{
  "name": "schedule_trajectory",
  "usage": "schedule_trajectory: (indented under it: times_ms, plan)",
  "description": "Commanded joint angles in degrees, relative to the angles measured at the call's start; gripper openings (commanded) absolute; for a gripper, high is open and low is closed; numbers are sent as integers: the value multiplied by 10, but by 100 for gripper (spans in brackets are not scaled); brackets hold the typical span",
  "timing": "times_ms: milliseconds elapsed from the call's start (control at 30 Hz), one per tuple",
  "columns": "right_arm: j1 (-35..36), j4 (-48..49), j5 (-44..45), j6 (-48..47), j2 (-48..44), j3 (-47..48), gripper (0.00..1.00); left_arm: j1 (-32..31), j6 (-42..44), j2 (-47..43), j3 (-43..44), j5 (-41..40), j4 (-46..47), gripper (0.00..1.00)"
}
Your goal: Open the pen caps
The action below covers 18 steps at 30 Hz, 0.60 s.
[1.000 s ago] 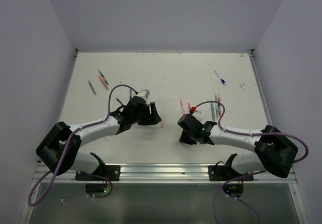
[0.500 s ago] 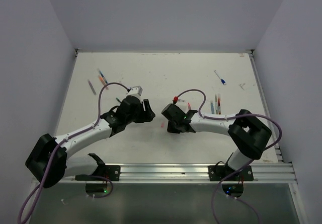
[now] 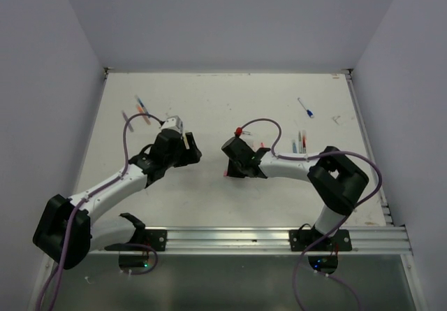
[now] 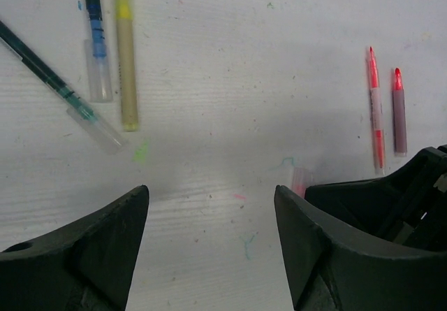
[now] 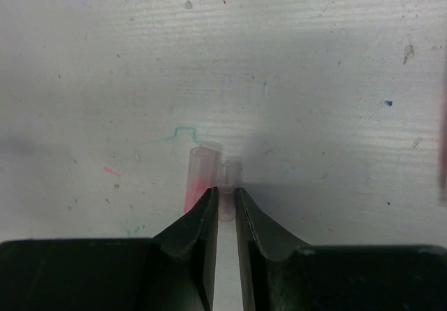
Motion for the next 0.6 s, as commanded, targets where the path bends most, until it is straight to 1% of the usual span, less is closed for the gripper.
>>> schedule_trajectory:
  times_ms: [0,67,100,167,233,567]
  plan:
    - [-13,-32,5,-25,31,-18,21,10,18,-8,0,-4,1,77]
    - [-14,-32,3,-30,30,-15,23,12,17,-6,2,-4,-1,78]
    - [-15,-33,3,-31,27,-14,27,12,17,-6,5,-6,-1,79]
    - [-14,-36,3,-33,27,-12,33,13,18,-3,8,-7,-2,79]
    - [-15,-36,4,-36,26,-11,36,15,19,0,17,-11,-5,79]
    - [-15,-42,15,-52,-13,-16,36,26,41,42,78,-48,-27,81]
